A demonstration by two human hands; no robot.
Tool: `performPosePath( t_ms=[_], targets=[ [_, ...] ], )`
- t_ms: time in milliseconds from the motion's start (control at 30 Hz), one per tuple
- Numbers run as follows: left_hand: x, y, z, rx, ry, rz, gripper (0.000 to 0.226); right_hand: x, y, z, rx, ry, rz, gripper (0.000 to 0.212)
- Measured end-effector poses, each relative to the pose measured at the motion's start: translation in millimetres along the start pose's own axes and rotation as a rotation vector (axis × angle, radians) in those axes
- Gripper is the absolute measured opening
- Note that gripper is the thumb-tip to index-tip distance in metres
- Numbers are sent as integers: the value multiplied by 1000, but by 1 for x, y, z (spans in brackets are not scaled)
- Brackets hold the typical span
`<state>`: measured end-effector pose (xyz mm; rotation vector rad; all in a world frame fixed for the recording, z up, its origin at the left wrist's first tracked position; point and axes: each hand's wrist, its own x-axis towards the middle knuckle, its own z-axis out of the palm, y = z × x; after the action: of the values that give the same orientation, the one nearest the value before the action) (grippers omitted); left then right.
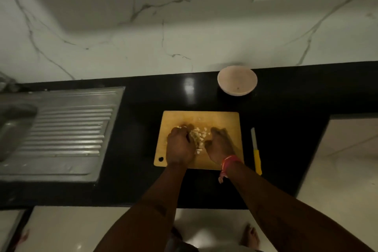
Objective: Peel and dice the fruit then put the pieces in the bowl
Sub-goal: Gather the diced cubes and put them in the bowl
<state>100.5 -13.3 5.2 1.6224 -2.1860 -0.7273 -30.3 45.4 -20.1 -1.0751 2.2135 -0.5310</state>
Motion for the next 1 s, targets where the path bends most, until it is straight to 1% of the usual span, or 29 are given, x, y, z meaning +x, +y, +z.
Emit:
performPosePath(
  t_ms=[33,100,167,200,267,367,400,467,567,633,700,800,900,1000],
  targets=[
    [6,-15,-7,55,12,-4,30,5,-9,5,11,-6,46,59],
    [17,-41,-14,114,-44,-72,44,16,-25,12,37,-22,138,58],
    [25,-58,-16,68,-155,-125,58,23,-35,17,23,-57,179,56],
    [30,-63,-15,12,-206,-158,62,27,-39,21,4,-71,192,53],
    [39,-61,-10,-31,-270,-192,61,31,-44,25,3,-74,217,50],
    [54,-49,-2,-8,-340,-115,57,33,-45,30,67,-56,215,50],
    [57,-45,-1,6,-357,-93,54,34,-44,30,71,-72,212,52],
    [62,-42,3,14,-385,-82,52,36,-39,28,44,-140,189,61],
    [66,-39,8,7,-397,-72,55,40,-36,26,-38,-246,100,86],
    [66,-36,9,12,-363,-53,48,44,-40,28,-91,-273,1,89],
    [66,-32,9,-28,-327,-37,38,47,-46,31,-130,-277,-50,86],
    [67,-27,8,-57,-305,-50,33,51,-48,29,-63,-241,-62,75],
    [66,-25,5,-92,-331,-72,31,53,-47,26,-9,-174,-134,52],
    [64,-25,1,-120,-299,-63,32,49,-53,18,33,-149,-201,28]
  ],
)
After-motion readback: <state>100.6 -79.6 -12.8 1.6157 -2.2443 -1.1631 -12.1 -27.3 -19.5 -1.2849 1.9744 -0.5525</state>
